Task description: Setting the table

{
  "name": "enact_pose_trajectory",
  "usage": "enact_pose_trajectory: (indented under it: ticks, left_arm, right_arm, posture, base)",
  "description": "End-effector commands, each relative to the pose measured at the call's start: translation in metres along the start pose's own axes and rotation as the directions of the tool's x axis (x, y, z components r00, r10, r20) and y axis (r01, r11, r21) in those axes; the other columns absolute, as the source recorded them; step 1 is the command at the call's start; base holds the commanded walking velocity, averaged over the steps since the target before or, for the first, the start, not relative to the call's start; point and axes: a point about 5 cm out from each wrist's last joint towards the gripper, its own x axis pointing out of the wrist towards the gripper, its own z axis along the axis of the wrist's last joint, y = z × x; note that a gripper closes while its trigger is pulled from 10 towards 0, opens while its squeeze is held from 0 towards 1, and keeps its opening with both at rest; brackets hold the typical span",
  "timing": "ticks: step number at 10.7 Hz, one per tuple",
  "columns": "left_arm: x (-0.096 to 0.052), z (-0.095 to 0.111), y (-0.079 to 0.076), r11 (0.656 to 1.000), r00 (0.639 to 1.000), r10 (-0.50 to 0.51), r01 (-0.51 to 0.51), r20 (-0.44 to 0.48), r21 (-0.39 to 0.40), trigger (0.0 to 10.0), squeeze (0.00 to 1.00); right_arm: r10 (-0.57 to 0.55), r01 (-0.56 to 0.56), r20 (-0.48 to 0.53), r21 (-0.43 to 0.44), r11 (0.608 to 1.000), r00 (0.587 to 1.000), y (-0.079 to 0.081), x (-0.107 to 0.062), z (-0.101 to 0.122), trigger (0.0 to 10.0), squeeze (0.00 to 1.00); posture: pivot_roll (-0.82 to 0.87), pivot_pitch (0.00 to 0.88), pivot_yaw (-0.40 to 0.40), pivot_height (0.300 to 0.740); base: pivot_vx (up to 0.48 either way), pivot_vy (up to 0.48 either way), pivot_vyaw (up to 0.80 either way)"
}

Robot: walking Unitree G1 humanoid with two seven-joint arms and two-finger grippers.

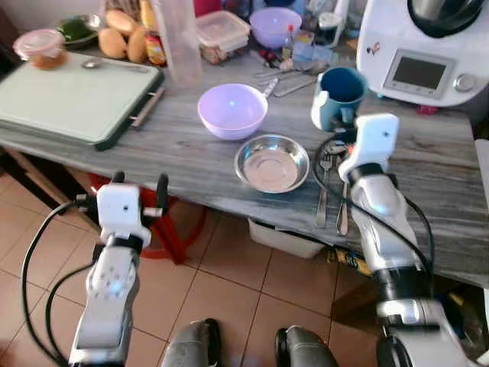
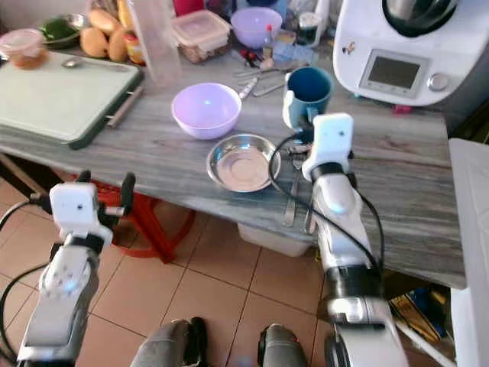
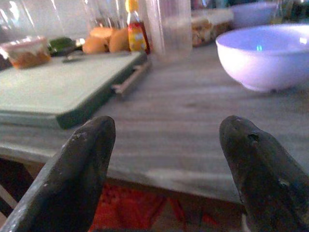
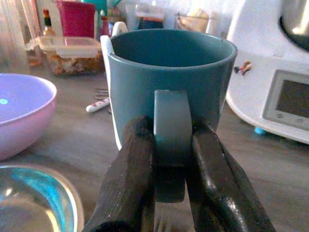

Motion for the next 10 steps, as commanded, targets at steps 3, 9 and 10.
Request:
enact_pose_trajectory:
  ticks: [3,9,10]
  left_arm:
    - [-0.006,0.003,0.002,1.0,1.0,-0.001,0.001,-0.011,0.011,10.0,0.0]
    - [-0.009,0.005,0.001,1.0,0.999,-0.01,0.01,-0.033,0.012,10.0,0.0]
    - [-0.009,0.005,0.001,1.0,0.999,-0.01,0.011,-0.035,0.011,10.0,0.0]
  right_arm:
    - [0.051,-0.052,0.045,0.01,0.999,0.998,0.011,0.011,0.01,10.0,0.0]
    - [0.133,-0.133,-0.001,0.053,0.99,0.991,0.022,0.013,0.0,10.0,0.0]
    - [0.13,-0.129,-0.016,0.048,0.99,0.991,0.023,0.011,-0.003,10.0,0.0]
  posture:
    - [0.02,0.232,0.042,0.74]
    - [0.03,0.256,0.043,0.74]
    - [0.02,0.256,0.042,0.74]
  base:
    - [0.0,0.0,0.0]
    - [0.0,0.0,0.0]
    - [0.0,0.0,0.0]
